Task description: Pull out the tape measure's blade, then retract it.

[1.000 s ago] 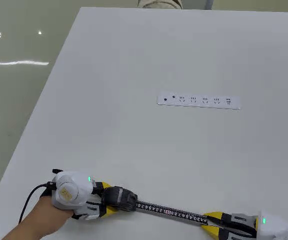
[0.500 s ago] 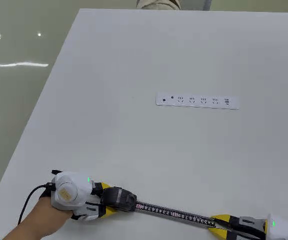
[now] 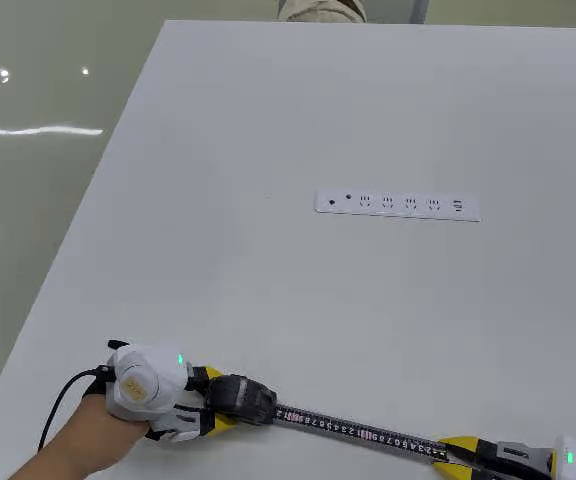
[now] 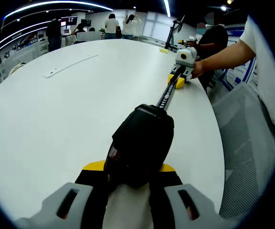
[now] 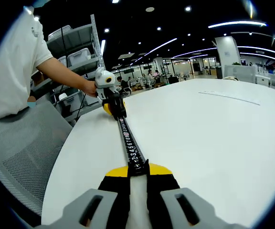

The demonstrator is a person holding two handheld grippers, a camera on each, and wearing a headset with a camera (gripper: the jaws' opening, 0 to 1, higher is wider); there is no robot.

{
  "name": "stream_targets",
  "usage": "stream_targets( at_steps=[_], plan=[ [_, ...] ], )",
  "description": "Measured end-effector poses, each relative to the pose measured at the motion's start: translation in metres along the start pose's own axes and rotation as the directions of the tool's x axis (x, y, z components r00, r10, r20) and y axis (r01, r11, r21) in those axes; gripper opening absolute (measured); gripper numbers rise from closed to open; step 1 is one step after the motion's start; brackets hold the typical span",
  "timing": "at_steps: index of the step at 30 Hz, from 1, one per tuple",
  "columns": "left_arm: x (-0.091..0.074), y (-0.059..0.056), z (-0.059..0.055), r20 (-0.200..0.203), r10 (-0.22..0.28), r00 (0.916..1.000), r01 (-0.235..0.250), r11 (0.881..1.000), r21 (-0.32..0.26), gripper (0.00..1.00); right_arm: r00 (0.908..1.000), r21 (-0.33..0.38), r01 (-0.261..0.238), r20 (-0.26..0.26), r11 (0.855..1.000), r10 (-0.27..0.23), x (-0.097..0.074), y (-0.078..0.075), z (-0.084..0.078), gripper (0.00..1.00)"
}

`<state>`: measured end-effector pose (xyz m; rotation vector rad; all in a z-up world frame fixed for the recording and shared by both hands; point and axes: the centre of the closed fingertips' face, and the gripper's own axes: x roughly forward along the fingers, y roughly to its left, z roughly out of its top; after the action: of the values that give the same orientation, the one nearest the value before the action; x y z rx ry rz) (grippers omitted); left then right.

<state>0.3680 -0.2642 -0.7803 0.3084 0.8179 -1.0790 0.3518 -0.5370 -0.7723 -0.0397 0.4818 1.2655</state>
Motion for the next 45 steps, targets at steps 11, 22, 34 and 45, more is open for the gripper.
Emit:
stream_targets(
  at_steps=[11,22,34,45],
  plan=[
    [0.000,0.000,0.000,-0.003,0.001,1.0000,-0.001,1.000,-0.004,0.29,0.9999,0.008,0.012,0.001,1.000,-0.012,-0.010,-0.001,0.000,0.10],
    [0.000,-0.001,0.001,0.001,0.005,1.0000,-0.005,1.000,-0.008,0.29,0.9996,0.010,0.028,0.002,1.000,-0.028,-0.017,-0.001,-0.002,0.11],
    [0.000,-0.001,0.000,-0.003,0.010,0.9999,-0.010,1.000,-0.004,0.30,0.9995,0.033,0.032,0.003,0.999,-0.032,-0.015,-0.005,-0.004,0.12],
    [0.000,-0.001,0.000,-0.011,0.012,0.9999,-0.011,1.000,0.012,0.30,0.9981,0.000,0.055,-0.027,0.998,-0.055,-0.013,-0.006,-0.006,0.13]
  ],
)
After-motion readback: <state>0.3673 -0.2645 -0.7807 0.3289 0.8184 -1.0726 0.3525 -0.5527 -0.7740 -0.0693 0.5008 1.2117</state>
